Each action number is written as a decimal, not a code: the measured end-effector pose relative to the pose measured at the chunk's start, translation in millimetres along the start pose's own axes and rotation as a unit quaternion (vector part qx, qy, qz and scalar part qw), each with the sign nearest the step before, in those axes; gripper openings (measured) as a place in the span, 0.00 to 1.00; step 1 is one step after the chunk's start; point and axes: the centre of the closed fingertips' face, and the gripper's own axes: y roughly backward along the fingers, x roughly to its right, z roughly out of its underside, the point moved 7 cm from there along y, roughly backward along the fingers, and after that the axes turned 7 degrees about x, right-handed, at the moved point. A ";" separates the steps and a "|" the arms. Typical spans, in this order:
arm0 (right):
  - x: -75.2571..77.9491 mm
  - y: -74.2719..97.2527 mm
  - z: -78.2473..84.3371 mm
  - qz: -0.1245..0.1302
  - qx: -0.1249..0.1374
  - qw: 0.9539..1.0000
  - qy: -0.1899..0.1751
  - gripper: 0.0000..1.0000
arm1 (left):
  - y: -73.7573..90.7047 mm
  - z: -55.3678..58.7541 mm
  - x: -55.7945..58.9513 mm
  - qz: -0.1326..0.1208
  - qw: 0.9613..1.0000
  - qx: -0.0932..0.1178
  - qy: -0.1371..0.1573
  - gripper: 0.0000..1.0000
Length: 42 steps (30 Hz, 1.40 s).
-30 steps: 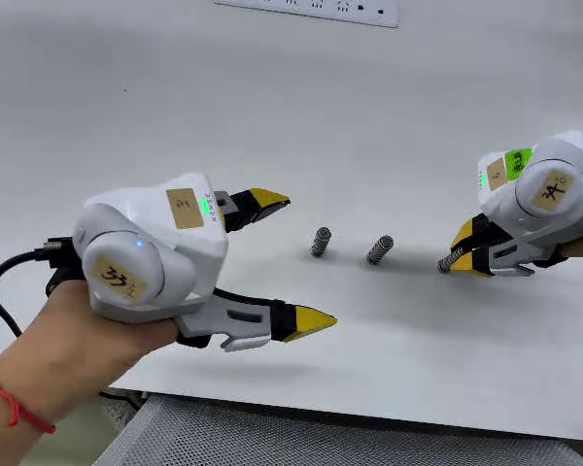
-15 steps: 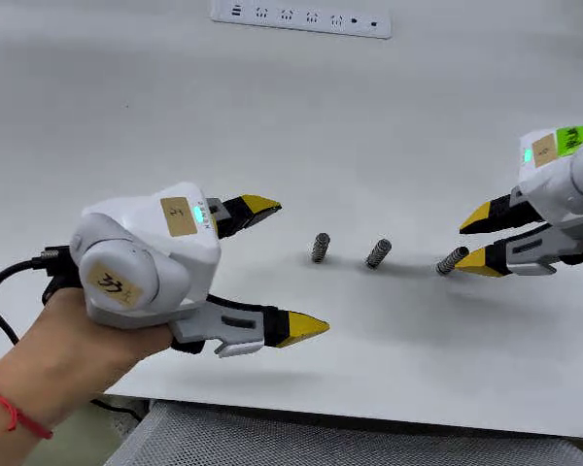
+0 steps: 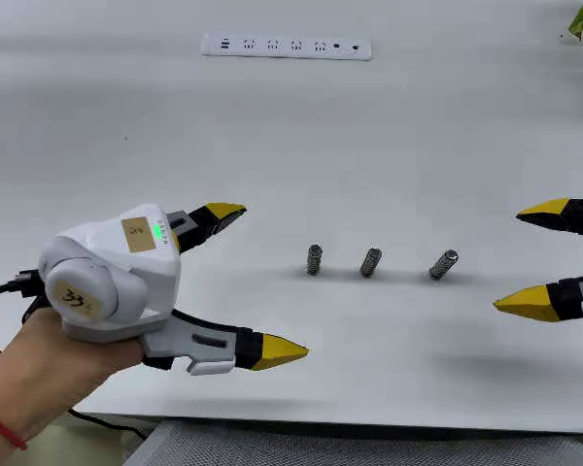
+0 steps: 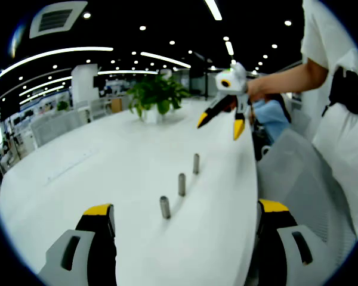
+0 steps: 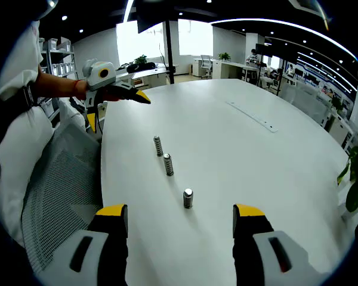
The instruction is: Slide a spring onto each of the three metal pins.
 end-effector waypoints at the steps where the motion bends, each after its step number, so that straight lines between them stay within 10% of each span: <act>1: -1.3 1.0 1.8 0.002 0.013 1.000 -0.003 0.77 | 0.0 1.2 0.5 0.000 1.000 0.000 0.001 1.00; 12: -17.4 11.0 29.0 -0.002 0.061 0.998 -0.032 0.97 | 2.3 9.7 4.8 -0.009 1.000 -0.004 0.010 1.00; 42: -22.9 14.3 22.8 -0.002 0.069 0.997 -0.033 0.95 | 2.4 27.9 10.4 -0.006 1.000 -0.024 0.016 1.00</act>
